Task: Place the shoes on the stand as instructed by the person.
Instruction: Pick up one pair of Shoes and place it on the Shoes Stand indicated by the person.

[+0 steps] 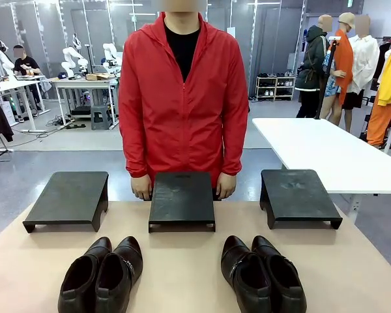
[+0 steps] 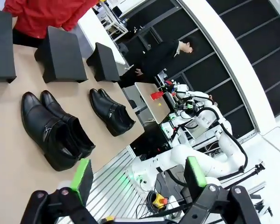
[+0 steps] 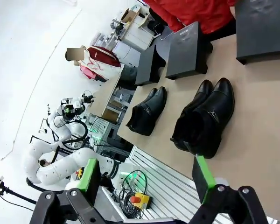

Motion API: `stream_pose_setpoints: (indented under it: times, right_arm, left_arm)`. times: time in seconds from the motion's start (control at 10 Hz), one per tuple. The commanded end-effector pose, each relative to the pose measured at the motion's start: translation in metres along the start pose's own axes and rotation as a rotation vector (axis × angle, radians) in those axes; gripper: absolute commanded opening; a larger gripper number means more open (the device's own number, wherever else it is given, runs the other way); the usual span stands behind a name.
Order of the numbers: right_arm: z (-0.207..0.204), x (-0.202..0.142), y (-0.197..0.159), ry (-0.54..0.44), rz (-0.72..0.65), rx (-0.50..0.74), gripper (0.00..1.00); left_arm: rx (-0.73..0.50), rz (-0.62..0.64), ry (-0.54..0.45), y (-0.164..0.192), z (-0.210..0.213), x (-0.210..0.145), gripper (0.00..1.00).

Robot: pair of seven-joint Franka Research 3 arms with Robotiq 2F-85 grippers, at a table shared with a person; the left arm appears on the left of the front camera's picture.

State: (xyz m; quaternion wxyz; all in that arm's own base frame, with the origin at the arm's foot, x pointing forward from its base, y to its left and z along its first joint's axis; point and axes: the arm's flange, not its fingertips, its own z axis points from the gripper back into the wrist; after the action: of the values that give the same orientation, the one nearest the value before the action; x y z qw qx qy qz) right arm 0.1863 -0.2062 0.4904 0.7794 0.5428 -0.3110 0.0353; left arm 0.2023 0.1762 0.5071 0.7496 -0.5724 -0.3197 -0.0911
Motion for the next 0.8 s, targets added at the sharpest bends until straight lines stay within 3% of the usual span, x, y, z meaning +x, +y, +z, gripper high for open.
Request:
stream_pose_setpoints:
  times: [0.0, 0.7]
  right_arm:
    - [0.0003, 0.0027, 0.0045, -0.007, 0.007, -0.002, 1.00]
    - [0.0003, 0.0027, 0.0045, -0.007, 0.007, -0.002, 1.00]
  left_arm:
    - [-0.007, -0.003, 0.000, -0.0014, 0.0106, -0.0083, 1.00]
    - [-0.007, -0.003, 0.000, -0.0014, 0.0106, -0.0083, 1.00]
